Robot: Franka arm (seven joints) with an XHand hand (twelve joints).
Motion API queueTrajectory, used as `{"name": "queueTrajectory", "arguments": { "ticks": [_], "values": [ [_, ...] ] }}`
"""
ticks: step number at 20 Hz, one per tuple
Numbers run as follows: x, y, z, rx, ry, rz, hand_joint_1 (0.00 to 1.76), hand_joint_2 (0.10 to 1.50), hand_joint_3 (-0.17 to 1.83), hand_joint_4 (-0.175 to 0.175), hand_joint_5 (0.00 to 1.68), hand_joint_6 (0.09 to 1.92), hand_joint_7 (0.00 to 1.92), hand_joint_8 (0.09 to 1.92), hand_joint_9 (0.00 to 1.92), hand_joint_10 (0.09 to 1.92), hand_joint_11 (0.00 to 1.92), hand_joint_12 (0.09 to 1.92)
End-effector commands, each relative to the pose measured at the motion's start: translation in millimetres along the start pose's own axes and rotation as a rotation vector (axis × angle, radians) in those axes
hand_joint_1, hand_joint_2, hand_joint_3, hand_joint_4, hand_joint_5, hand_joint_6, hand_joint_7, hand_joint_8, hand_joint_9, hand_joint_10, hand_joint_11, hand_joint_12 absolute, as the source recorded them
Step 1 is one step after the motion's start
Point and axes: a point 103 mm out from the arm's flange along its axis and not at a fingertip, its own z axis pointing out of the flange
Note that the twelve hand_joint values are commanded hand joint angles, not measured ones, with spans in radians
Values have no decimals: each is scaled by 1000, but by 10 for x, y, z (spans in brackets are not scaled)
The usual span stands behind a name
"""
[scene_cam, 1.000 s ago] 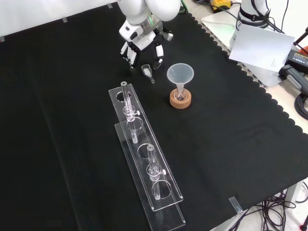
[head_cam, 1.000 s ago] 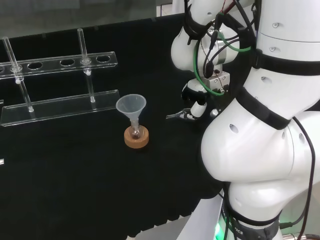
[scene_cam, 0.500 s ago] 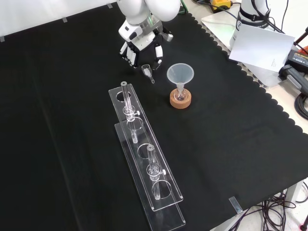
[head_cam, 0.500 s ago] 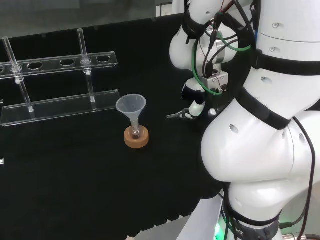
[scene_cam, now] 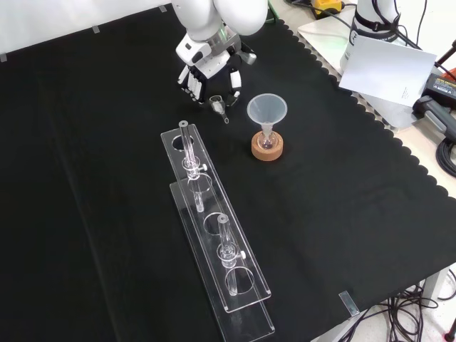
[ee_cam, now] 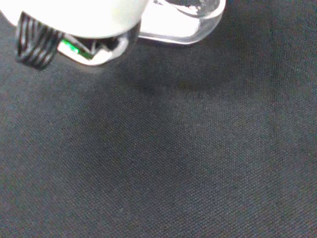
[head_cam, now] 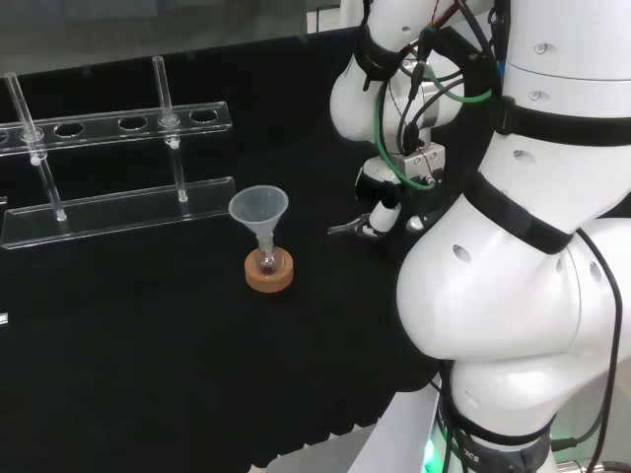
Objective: Pick up the weighing funnel.
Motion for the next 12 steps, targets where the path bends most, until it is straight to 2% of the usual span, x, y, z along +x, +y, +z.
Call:
{"name": "queueTrajectory", "arguments": {
  "ticks": [1, 12],
  "values": [
    [-41, -5, 74, 9, 11, 14, 1009, 428, 752, 59, 946, 764, 1045, 550, 896, 372, 421, 1308],
    [-10, -7, 123, 9, 37, 20, 1050, 420, 764, 72, 947, 761, 1114, 554, 1022, 418, 433, 1308]
  ]
}}
